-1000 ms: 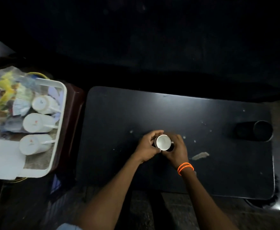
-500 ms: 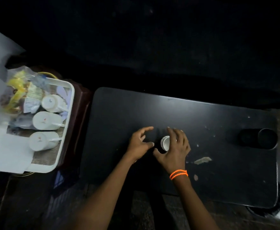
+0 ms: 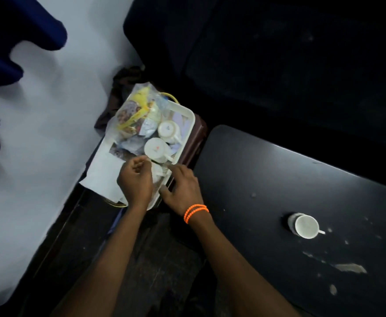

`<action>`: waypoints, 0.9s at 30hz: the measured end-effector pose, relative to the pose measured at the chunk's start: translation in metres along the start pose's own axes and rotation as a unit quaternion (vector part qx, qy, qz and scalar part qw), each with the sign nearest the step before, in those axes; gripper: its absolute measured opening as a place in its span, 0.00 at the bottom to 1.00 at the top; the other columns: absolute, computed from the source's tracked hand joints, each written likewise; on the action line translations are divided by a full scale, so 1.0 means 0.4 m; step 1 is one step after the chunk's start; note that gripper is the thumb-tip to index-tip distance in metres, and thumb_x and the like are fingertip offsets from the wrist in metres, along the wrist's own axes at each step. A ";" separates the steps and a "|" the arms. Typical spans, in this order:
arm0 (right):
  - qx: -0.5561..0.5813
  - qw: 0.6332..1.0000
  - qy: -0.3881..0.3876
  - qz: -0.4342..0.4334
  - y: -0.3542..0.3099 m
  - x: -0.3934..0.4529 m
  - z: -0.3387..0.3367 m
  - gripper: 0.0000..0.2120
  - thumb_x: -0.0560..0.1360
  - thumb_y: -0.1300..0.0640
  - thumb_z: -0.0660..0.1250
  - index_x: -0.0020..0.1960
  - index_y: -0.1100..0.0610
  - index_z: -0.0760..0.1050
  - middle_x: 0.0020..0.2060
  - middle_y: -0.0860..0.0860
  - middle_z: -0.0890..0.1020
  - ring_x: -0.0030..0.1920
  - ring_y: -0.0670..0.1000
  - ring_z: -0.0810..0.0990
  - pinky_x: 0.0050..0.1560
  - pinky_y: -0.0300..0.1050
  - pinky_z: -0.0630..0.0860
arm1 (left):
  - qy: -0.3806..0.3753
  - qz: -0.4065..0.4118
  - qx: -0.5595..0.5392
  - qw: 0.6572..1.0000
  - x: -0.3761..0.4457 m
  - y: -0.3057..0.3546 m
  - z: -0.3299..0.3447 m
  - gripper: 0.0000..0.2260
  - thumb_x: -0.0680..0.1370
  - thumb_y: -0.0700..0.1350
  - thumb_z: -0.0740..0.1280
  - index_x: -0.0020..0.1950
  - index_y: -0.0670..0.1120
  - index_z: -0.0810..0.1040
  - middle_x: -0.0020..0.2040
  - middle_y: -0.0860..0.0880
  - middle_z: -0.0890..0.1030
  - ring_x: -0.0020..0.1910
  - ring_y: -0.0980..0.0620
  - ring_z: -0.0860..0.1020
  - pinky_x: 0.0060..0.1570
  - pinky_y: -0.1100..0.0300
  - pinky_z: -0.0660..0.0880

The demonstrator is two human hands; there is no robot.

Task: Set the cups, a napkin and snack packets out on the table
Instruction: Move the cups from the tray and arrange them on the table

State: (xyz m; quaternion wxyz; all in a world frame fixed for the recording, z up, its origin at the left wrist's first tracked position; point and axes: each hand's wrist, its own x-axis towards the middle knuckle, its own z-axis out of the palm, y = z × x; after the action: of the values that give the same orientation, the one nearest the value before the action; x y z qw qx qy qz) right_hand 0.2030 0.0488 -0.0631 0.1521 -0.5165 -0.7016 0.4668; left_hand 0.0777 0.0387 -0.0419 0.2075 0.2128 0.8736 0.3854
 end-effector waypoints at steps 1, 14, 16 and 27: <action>-0.008 1.000 -0.013 0.004 -0.015 0.014 0.024 0.29 0.71 0.49 0.71 0.71 0.55 0.74 0.68 0.53 0.77 0.67 0.59 0.74 0.64 0.55 0.72 | 0.007 -0.020 0.052 0.998 0.030 -0.014 -0.015 0.10 0.77 0.49 0.68 0.53 0.47 0.86 0.51 0.46 0.86 0.53 0.48 0.83 0.57 0.51 0.78; 0.186 0.980 0.050 0.039 0.003 0.011 0.099 0.13 0.78 0.47 0.72 0.61 0.46 0.85 0.74 0.46 0.70 0.71 0.45 0.70 0.71 0.43 0.70 | -0.175 -0.353 -0.251 0.884 0.098 -0.091 -0.078 0.19 0.77 0.52 0.75 0.62 0.42 0.82 0.57 0.40 0.86 0.50 0.44 0.86 0.48 0.48 0.86; 0.238 0.966 0.100 0.017 -0.005 -0.006 0.081 0.12 0.79 0.51 0.72 0.62 0.48 0.84 0.74 0.46 0.70 0.69 0.36 0.71 0.68 0.37 0.72 | -0.188 -0.346 -0.330 0.858 0.060 -0.091 -0.078 0.22 0.77 0.49 0.72 0.69 0.39 0.79 0.64 0.37 0.84 0.55 0.43 0.85 0.59 0.45 0.82; 0.492 0.846 0.138 0.153 0.155 -0.143 -0.118 0.18 0.73 0.62 0.78 0.62 0.59 0.81 0.57 0.59 0.86 0.58 0.56 0.85 0.62 0.58 0.81 | -0.377 -0.229 -0.361 0.822 -0.157 -0.054 0.126 0.12 0.79 0.44 0.64 0.56 0.42 0.84 0.56 0.40 0.85 0.57 0.45 0.82 0.58 0.52 0.80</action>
State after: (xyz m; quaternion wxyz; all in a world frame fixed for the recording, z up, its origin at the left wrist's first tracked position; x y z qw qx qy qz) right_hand 0.2959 0.0244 -0.0736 0.4081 -0.5343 -0.2640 0.6915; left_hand 0.1513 0.0215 -0.0770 0.6646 0.0452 0.5494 0.5044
